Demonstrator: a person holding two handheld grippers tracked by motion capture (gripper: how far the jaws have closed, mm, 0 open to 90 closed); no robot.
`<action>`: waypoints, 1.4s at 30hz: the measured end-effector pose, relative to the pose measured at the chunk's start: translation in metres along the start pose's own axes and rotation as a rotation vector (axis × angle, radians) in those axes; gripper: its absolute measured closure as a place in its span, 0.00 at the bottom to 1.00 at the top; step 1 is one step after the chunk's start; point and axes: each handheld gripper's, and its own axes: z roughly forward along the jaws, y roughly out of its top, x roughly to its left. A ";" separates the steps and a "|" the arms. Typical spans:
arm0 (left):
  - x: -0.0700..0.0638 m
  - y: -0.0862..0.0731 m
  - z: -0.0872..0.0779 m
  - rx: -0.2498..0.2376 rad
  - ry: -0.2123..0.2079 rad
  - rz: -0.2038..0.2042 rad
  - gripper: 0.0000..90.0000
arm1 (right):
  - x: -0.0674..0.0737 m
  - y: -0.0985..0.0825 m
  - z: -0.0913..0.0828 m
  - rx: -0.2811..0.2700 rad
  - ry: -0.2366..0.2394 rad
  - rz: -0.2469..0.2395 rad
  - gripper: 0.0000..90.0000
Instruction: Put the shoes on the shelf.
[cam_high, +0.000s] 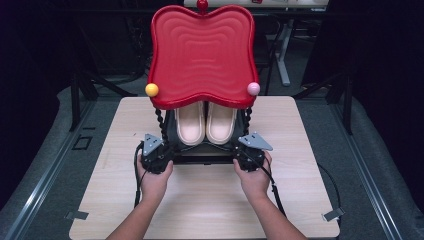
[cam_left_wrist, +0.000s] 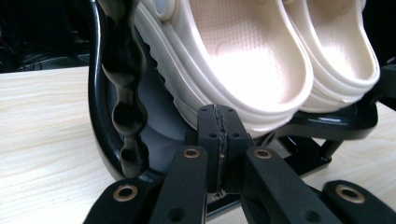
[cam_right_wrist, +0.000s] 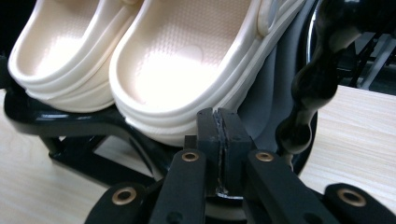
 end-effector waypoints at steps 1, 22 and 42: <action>0.000 0.001 0.001 0.005 0.004 -0.002 1.00 | 0.000 0.000 0.002 -0.004 -0.001 0.004 0.97; 0.000 0.019 0.014 0.008 0.041 0.007 1.00 | 0.004 0.012 0.016 -0.013 -0.048 0.006 1.00; 0.003 0.014 0.007 0.001 0.029 0.016 0.98 | 0.004 0.008 0.010 -0.004 -0.018 -0.027 1.00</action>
